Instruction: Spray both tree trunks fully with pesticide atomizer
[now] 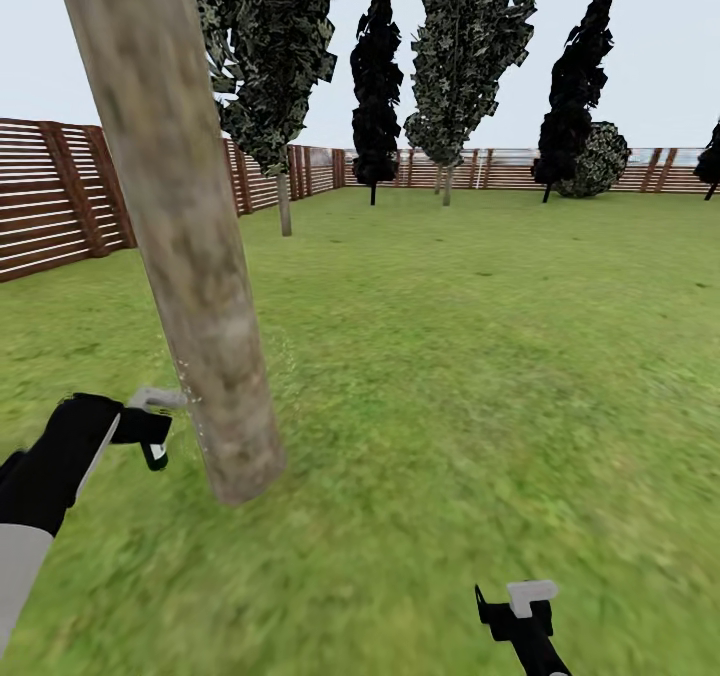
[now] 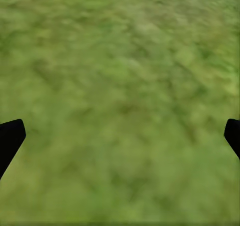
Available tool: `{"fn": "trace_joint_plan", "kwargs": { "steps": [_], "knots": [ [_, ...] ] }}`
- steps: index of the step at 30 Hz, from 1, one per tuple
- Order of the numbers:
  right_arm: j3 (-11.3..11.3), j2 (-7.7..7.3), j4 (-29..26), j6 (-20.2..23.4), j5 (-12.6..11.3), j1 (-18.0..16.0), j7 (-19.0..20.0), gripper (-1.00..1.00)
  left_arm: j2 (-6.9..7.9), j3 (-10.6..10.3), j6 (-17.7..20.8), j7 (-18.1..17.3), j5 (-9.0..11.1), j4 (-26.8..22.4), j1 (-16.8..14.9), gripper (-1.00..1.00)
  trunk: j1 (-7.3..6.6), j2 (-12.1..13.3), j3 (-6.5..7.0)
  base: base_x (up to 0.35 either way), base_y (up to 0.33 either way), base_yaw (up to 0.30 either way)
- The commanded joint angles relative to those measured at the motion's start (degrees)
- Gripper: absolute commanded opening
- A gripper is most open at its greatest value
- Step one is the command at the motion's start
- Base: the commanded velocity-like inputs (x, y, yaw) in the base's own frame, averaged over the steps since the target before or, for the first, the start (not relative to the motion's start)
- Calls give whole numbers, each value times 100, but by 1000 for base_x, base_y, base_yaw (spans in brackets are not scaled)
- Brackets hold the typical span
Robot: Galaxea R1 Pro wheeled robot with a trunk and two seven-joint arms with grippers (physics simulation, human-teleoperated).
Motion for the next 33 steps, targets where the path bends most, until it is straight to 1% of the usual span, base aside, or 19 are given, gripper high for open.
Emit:
{"fn": "trace_joint_plan", "kwargs": {
  "steps": [1,9,15,16,17,19,20,28,33],
  "knots": [
    [-1,0,5,-11,60,-4,-46,100,5,-3,14,-44,-55,-5,36,-100,-1,-2,-5,98,-144,0],
    [-1,5,5,-11,60,-4,-47,100,-3,23,19,-3,-50,148,76,-100,-1,-2,-5,141,-234,14],
    [-1,17,5,-11,60,-4,-47,100,-3,24,16,0,-50,363,76,-100,-1,-2,-5,147,-238,252],
    [-1,17,5,-11,60,-4,-47,100,-3,24,15,21,-50,407,76,-100,-1,-2,-5,151,-238,276],
    [-1,18,5,-11,60,-4,-47,100,-3,24,14,131,-50,438,76,-100,-1,-2,-5,152,-238,156],
    [-1,13,5,-11,60,-4,-47,100,-10,24,14,280,-44,450,76,-100,-1,-2,-5,154,-238,56],
    [-1,11,5,-11,60,-4,-47,100,-11,24,14,301,-42,451,76,-100,-1,-2,-5,155,-238,17],
    [-1,11,5,-11,60,-4,-47,100,-19,24,21,332,-15,453,76,-100,-1,-2,-5,110,-250,5],
    [-1,14,5,-11,60,-4,-47,100,-36,24,23,332,-8,514,76,-100,-1,-2,-5,31,-274,214]
  ]
}}
